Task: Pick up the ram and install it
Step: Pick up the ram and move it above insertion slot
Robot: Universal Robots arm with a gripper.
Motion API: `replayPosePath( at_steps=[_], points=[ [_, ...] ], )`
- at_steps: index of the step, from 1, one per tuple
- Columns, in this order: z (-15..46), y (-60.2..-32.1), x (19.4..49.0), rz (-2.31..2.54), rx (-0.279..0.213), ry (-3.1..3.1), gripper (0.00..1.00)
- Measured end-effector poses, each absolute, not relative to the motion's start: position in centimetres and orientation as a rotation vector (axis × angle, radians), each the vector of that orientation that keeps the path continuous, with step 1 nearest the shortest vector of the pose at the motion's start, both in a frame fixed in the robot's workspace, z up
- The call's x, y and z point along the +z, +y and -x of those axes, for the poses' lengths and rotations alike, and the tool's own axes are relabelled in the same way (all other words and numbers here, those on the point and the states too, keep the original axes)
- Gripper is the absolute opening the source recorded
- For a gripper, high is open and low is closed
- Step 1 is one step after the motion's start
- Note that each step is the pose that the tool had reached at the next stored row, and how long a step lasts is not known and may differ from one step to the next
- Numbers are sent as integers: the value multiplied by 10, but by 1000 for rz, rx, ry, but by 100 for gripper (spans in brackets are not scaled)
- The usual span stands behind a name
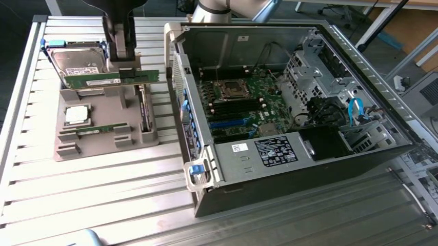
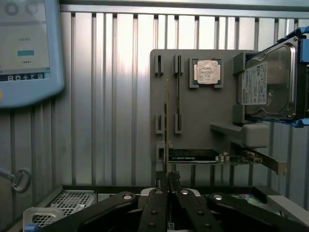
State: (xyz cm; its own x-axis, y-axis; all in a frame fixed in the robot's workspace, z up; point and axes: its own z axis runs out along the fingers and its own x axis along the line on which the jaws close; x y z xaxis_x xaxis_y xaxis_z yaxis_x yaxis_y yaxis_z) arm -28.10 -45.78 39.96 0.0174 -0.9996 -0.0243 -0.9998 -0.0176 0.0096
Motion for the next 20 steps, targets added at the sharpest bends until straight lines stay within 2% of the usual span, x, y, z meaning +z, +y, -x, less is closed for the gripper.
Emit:
replayPosePath(
  at_steps=[20],
  points=[
    [246,-458,400,2233,38,2195,12]
  ],
)
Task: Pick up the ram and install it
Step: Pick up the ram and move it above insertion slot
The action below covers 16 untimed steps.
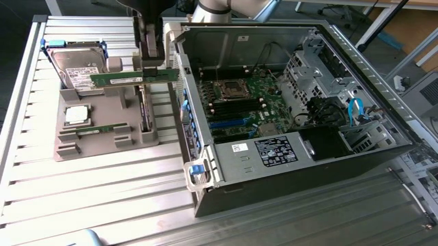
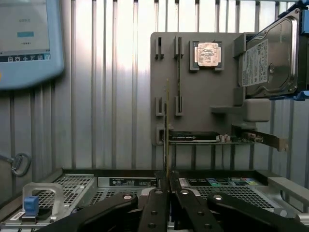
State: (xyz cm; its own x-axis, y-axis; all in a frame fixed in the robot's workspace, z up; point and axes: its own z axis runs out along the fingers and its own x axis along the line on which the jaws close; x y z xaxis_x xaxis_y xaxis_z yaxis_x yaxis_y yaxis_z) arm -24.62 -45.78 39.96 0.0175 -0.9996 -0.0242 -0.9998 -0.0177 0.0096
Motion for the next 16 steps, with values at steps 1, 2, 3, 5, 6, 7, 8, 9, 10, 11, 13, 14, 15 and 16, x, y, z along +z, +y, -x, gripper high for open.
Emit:
replayPosePath(
  at_steps=[1,2,3,5,6,7,8,9,10,11,13,14,15,16],
  points=[
    [244,-458,400,2233,38,2195,12],
    [240,-458,400,2233,38,2195,12],
    [238,-458,400,2233,38,2195,12],
    [231,-458,400,2233,38,2195,12],
    [229,-458,400,2233,38,2195,12],
    [227,-458,400,2233,38,2195,12],
    [225,-458,400,2234,38,2195,12],
    [223,-458,400,2234,38,2195,12],
    [221,-458,400,2234,38,2195,12],
    [218,-458,400,2234,38,2195,12],
    [214,-458,400,2233,38,2195,12],
    [211,-458,400,2233,38,2195,12],
    [208,-458,400,2233,38,2195,12],
    [206,-458,400,2234,38,2195,12]
  ],
)
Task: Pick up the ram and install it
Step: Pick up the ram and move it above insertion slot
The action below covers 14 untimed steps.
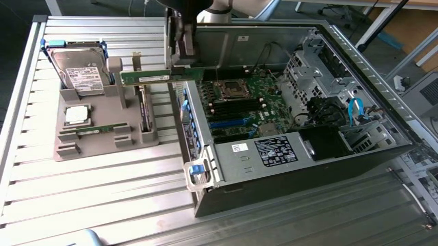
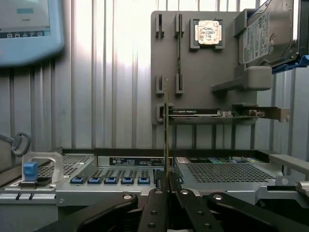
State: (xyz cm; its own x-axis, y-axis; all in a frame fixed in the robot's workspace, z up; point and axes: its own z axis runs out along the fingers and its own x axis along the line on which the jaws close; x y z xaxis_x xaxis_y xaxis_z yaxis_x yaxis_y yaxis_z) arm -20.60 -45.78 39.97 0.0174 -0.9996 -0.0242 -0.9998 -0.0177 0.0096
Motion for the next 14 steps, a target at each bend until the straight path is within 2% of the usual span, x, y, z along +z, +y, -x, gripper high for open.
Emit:
replayPosePath(
  at_steps=[14],
  points=[
    [174,-458,400,2233,38,2195,12]
  ],
)
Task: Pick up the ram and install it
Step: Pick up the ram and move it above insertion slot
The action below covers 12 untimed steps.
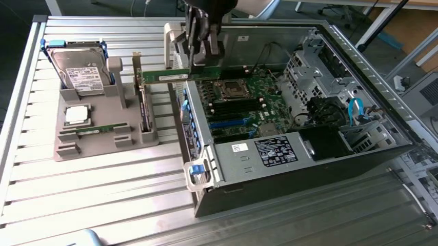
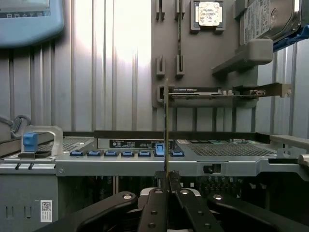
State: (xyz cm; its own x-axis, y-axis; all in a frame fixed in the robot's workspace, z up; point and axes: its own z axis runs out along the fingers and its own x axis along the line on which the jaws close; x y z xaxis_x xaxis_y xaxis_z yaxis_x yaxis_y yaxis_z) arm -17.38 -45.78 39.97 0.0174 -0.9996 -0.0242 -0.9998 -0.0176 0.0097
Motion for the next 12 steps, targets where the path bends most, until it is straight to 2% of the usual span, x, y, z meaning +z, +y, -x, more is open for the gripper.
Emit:
replayPosePath(
  at_steps=[12],
  points=[
    [147,-458,400,2234,38,2195,12]
  ],
)
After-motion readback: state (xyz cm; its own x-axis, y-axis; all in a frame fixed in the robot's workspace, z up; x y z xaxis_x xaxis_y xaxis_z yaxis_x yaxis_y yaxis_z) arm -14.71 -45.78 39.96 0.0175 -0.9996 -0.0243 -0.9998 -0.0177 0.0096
